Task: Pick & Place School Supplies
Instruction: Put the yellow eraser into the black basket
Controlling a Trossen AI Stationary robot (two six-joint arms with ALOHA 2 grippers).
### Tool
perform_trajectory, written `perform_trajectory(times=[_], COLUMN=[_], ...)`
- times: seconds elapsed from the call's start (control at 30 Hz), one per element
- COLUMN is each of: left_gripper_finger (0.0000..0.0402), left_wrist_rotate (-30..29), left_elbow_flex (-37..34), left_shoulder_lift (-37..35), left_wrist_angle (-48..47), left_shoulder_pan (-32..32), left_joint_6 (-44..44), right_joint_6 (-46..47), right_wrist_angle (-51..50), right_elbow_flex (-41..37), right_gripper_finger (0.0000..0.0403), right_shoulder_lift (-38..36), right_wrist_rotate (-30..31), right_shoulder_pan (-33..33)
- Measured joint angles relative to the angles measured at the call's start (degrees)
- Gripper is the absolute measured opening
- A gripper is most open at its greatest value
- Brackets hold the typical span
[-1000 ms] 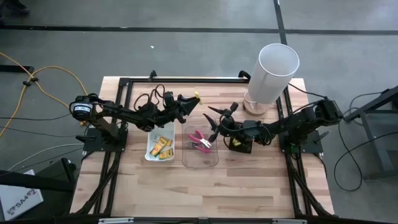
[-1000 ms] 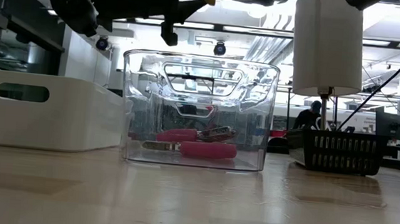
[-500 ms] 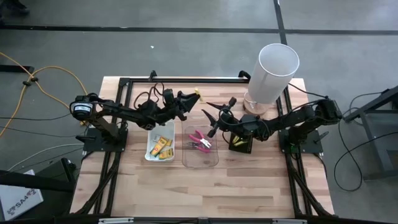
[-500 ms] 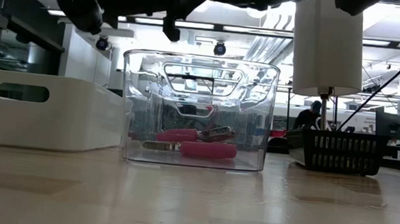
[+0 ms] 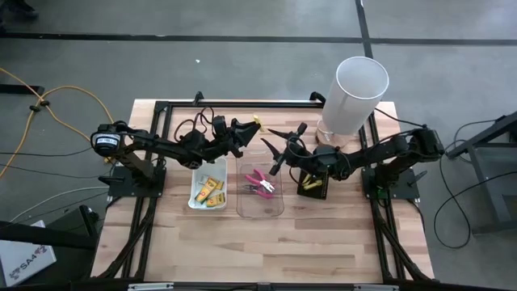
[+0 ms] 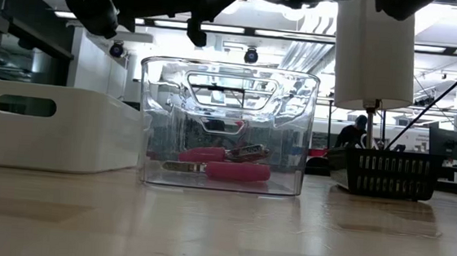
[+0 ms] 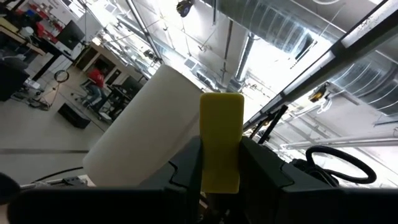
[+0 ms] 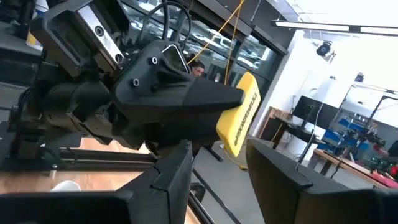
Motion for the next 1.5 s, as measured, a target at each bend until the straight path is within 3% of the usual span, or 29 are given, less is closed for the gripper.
perform_trajectory(times=[0.8, 0.97, 1.37, 1.5], left_gripper_finger=[0.0083, 0.0083, 0.0083, 0.0083], left_wrist_rotate=[-0.1, -0.4, 0.4, 0.3], left_elbow_flex=[1.2, 3.0, 4.0, 4.0], left_shoulder_lift=[0.0, 3.1, 4.6, 4.6], left_wrist_angle=[0.1, 0.9, 1.6, 1.6], left_shoulder_pan=[-1.5, -1.5, -0.6, -0.6], left_joint_6=[2.6, 2.4, 1.4, 1.2], right_joint_6=[-0.5, -0.5, -2.1, -2.1], right_wrist_angle=[2.2, 2.7, 2.1, 2.0], right_elbow_flex=[0.0, 0.0, 0.0, 0.0], right_gripper_finger=[0.0144, 0.0144, 0.0143, 0.0124], right_shoulder_lift=[0.0, 0.0, -0.1, -0.1], right_wrist_rotate=[-2.7, -3.6, -1.5, -1.2], right_shoulder_pan=[-1.2, -1.2, -1.2, -1.2])
